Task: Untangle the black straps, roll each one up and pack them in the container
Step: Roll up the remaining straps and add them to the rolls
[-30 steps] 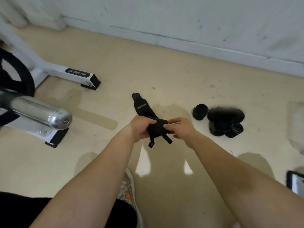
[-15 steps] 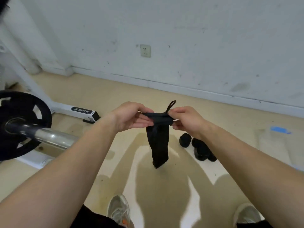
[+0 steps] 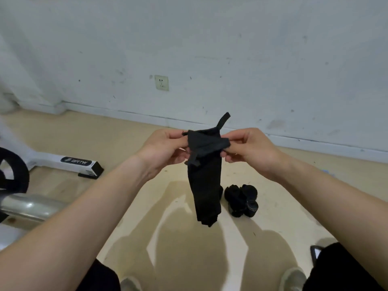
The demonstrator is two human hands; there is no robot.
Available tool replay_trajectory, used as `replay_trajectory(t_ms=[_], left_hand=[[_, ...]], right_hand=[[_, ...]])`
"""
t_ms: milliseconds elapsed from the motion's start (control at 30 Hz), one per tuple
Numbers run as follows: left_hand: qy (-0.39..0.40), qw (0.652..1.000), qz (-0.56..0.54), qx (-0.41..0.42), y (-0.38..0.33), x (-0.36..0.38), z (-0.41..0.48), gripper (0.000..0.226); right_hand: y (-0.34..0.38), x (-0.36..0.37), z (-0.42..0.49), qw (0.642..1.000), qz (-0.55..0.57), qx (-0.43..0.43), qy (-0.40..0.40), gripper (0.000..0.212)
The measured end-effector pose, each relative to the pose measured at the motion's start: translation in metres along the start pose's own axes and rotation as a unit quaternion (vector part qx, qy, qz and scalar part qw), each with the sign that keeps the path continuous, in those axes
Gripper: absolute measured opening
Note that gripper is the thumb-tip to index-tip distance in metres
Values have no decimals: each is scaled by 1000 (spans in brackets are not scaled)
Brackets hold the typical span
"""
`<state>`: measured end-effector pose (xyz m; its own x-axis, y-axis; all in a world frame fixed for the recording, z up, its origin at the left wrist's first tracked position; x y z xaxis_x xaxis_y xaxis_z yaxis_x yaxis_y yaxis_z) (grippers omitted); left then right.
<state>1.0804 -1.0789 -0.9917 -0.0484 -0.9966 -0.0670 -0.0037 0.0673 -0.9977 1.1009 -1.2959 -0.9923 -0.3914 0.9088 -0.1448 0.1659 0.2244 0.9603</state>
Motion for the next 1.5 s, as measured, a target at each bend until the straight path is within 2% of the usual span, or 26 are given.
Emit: replay_trajectory(t_ms=[133, 233, 367, 467, 700, 867, 967, 1000, 1133, 1333, 1433, 1500], left_hand=[[-20, 992, 95, 81, 8, 15, 14, 20], [-26, 988, 110, 110, 8, 29, 24, 19], [-34, 984, 135, 109, 14, 41, 36, 24], [-31, 988, 112, 97, 17, 48, 42, 25], [-18, 997, 22, 65, 21, 54, 43, 23], [-62, 995, -1, 79, 20, 52, 38, 23], [-99, 992, -13, 77, 18, 49, 36, 9], [-105, 991, -24, 79, 16, 48, 35, 11], [-80, 990, -36, 109, 9, 46, 31, 17], [-57, 988, -128, 64, 5, 44, 28, 30], [-48, 984, -163, 47, 5, 42, 29, 26], [-35, 989, -136, 55, 5, 41, 28, 23]], right_hand=[[-8, -10, 6, 995, -39, -14, -93, 11], [-11, -14, 18, 996, -20, -2, -84, 20], [-15, -23, 29, 997, 66, -1, -41, 9], [-16, -31, 35, 996, 74, 12, -54, 23], [-15, -30, 40, 993, 92, 40, -57, 13], [-15, -26, 40, 992, 86, 53, -75, 21], [-13, -20, 37, 992, 94, 54, -65, 19], [-12, -19, 37, 992, 93, 52, -64, 22], [-12, -16, 34, 991, 105, 64, -61, 22], [-12, -12, 30, 985, 152, 75, -20, 15], [-12, -12, 30, 985, 155, 70, -4, 21], [-12, -11, 30, 984, 167, 67, 4, 22]])
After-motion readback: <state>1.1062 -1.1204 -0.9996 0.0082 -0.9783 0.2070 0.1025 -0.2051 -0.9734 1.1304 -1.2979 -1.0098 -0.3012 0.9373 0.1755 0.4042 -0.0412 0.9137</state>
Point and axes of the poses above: each hand's wrist, its own z-axis towards the middle knuckle, its own x-axis out of the palm, y = z × x, the point moved 3 cm from there along z, towards the middle knuckle, and after that the axes turned 11 degrees about x, right-handed, at the moved point
